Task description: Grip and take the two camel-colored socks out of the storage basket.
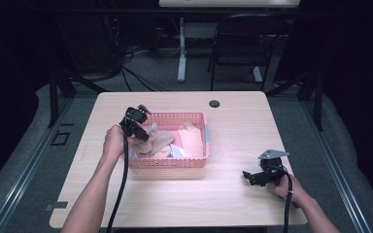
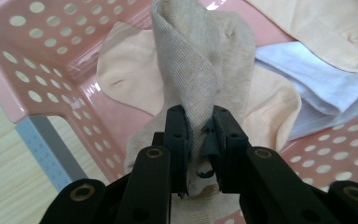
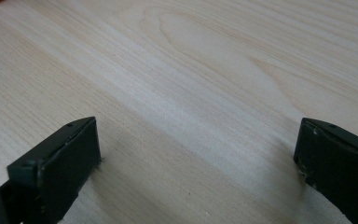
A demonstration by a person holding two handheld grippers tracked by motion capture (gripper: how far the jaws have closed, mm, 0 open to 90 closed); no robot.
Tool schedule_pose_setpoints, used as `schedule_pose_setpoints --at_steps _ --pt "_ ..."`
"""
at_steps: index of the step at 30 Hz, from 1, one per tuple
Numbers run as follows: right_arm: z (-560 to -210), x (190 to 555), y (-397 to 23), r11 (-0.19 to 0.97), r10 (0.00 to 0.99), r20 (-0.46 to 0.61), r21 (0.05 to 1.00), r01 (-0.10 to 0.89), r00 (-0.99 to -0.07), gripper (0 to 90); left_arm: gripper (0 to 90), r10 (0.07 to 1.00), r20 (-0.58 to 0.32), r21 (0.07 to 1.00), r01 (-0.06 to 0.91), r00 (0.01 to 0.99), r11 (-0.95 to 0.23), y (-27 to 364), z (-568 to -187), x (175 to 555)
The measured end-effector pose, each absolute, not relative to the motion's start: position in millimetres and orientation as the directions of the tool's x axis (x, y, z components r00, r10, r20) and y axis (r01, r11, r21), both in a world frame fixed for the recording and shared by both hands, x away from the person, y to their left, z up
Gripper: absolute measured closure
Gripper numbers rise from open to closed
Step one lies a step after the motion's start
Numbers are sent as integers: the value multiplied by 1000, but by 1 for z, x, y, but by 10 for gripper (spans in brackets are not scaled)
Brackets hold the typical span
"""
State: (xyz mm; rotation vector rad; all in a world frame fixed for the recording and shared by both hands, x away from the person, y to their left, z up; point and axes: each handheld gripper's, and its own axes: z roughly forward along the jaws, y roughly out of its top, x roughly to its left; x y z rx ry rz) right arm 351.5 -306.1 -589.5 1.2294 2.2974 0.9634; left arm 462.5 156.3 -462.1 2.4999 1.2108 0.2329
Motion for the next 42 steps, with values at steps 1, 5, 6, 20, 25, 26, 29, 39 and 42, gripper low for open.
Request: schedule_pose_setpoints --at_steps 1,5,6,20,25,26,29,39,42 --pt "-590 351 -306 388 831 3 712 585 -556 0 770 784 -8 386 725 621 -570 157 -459 462" --pt "-590 351 -306 389 831 3 712 585 -556 0 771 782 0 398 717 623 -572 160 -448 460" --pt "-590 351 -306 388 831 3 712 585 -556 0 772 783 -3 402 718 622 -569 160 -446 460" --pt "-590 351 -306 389 831 3 712 584 -557 0 771 772 -16 447 695 635 -562 171 -411 457" --pt "-589 351 -306 392 830 2 711 585 -558 0 771 775 -14 464 691 632 -555 177 -398 456" --pt "-589 351 -306 392 830 2 710 585 -558 0 771 778 -14 466 692 628 -551 178 -396 456" --pt "-590 351 -306 389 831 3 712 584 -557 0 771 782 -8 471 692 623 -546 183 -390 455" --pt "-589 351 -306 392 830 2 711 585 -558 0 771 805 1 492 700 594 -517 202 -380 450" --pt "-589 351 -306 391 830 2 711 585 -558 0 770 810 -6 499 703 587 -506 210 -378 448"
